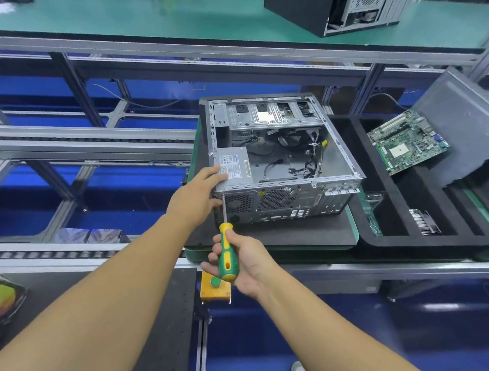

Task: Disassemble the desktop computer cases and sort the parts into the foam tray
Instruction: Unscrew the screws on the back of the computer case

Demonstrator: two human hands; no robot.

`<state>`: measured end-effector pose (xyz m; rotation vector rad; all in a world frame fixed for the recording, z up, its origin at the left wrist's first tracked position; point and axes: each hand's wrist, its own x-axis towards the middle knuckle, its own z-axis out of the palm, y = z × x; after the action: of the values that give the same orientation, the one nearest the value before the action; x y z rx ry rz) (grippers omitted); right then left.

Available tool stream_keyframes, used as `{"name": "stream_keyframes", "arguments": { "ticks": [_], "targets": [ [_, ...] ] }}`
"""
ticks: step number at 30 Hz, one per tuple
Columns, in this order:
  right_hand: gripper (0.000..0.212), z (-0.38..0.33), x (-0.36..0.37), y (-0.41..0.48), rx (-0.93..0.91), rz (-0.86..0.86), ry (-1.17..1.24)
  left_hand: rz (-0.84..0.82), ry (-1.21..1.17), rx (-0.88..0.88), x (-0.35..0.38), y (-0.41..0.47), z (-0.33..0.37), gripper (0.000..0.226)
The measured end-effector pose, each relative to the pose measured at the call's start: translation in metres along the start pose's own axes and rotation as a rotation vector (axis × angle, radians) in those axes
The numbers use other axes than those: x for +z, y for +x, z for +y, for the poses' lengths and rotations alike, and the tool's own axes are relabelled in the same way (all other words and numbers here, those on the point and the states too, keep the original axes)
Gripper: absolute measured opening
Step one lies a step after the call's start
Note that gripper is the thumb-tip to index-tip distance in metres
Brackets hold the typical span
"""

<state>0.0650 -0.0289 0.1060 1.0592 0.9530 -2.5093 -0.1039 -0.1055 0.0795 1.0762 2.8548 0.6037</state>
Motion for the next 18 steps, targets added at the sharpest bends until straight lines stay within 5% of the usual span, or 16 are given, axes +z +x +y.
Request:
{"name": "stream_keyframes", "arguments": {
  "ticks": [9, 11, 14, 18],
  "targets": [
    [0.021, 0.001, 0.006, 0.005, -0.29, 0.358, -0.599, 0.009, 0.015, -0.004, -0.001, -0.004, 0.003, 0.062],
    [0.022, -0.001, 0.001, 0.001, -0.323, 0.3, -0.708, 0.008, 0.024, -0.001, -0.001, -0.003, 0.002, 0.061],
    [0.032, -0.006, -0.01, -0.007, -0.206, 0.072, -0.592, 0.02, 0.005, 0.003, 0.001, -0.003, 0.001, 0.06],
    [0.039, -0.009, -0.012, -0.005, -0.063, 0.033, -0.362, 0.02, -0.014, -0.003, 0.004, -0.004, 0.001, 0.061]
  ]
}}
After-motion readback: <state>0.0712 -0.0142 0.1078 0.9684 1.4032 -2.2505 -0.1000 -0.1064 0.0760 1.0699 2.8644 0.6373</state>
